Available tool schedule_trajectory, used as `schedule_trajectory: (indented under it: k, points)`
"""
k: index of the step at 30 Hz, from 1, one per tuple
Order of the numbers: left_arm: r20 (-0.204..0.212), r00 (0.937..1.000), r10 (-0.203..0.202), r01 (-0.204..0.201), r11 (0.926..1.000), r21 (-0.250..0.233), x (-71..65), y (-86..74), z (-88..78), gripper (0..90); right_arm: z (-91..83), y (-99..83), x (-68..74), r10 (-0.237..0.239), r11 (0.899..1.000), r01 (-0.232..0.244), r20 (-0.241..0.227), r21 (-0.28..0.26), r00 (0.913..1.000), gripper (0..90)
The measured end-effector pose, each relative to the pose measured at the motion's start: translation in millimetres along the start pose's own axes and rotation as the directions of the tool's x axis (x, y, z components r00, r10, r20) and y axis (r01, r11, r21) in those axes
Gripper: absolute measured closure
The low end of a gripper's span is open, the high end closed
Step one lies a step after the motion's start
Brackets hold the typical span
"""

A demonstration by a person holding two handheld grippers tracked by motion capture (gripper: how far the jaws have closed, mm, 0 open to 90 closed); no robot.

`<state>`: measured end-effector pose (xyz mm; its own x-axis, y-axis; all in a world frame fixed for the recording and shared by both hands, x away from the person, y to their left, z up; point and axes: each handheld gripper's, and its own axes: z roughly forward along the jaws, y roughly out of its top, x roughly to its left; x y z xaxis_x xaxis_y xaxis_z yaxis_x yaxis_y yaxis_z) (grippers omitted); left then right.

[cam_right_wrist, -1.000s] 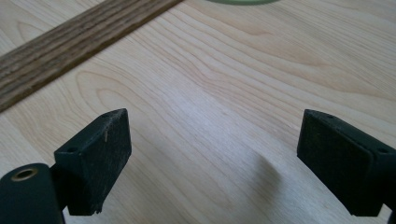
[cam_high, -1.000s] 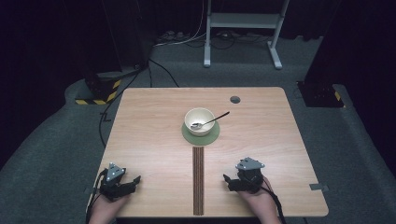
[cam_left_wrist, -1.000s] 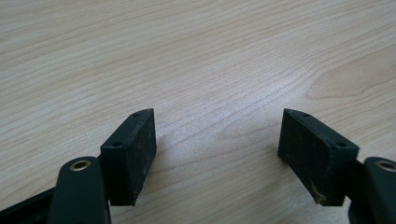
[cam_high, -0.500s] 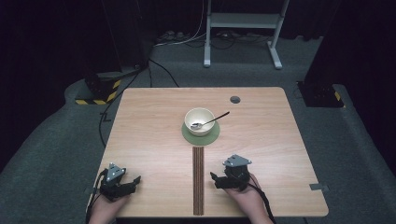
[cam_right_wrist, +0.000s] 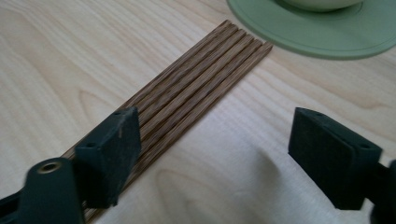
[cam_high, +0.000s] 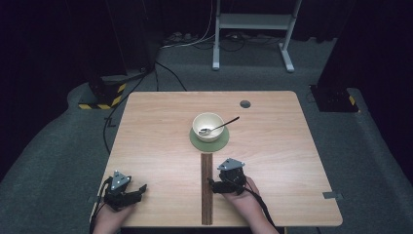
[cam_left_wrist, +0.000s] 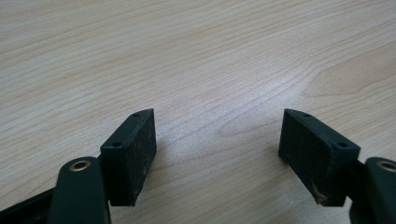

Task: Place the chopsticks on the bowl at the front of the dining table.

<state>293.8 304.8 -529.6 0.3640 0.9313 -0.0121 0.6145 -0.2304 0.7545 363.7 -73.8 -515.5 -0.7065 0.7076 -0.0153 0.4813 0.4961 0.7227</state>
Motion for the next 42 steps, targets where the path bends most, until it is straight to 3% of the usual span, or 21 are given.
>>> schedule_trajectory:
  k: [5,11,13,15,29,32,34,37,42]
  points:
    - [-0.003,0.9999,0.012,-0.012,0.9999,0.003,-0.1,-0.4,-1.1,27.6,-3.6,-3.5,3.4,0.001,1.0,-0.002,-0.008,-0.012,1.0,23.3]
    - [0.002,0.9999,0.011,-0.011,0.9999,0.004,0.1,-0.4,-1.0,27.6,-9.4,-8.1,4.3,-0.018,0.999,0.018,0.004,-0.049,0.9998,38.5]
    - [0.004,0.9999,0.014,-0.014,0.9999,0.004,0.2,-0.4,-1.0,27.6,-8.5,-8.9,3.6,0.015,0.999,-0.016,-0.019,-0.032,0.9997,40.3]
    - [0.005,0.9999,0.016,-0.016,0.9999,0.004,0.2,-0.3,-1.0,27.6,-8.1,-9.5,5.1,0.017,0.999,-0.019,-0.043,-0.03,0.9989,44.2]
    - [0.005,0.9999,0.016,-0.016,0.9999,0.003,0.1,-0.4,-0.9,27.6,-4.5,-10.1,6.2,0.038,0.999,-0.039,-0.058,-0.015,0.9976,45.4]
    - [0.005,0.9999,0.016,-0.016,0.9999,0.004,0.1,-0.3,-1.0,27.6,-4.7,-10.4,4.0,0.032,0.999,-0.033,-0.054,-0.019,0.998,45.1]
    - [0.005,0.9999,0.016,-0.016,0.9999,0.004,0.1,-0.3,-0.9,27.7,-6.5,-11.3,0.2,0.035,0.999,-0.035,-0.024,-0.002,0.9991,45.4]
    - [0.006,0.9998,0.016,-0.016,0.9999,0.004,0.2,-0.3,-1.0,27.6,-9.6,-11.3,-1.1,0.049,0.999,-0.05,-0.032,-0.019,0.9983,45.5]
    - [0.006,0.9999,0.016,-0.016,0.9999,0.004,0.1,-0.3,-0.9,27.7,-6.5,-8.3,8.0,0.016,0.999,-0.017,-0.04,-0.027,0.9991,45.5]
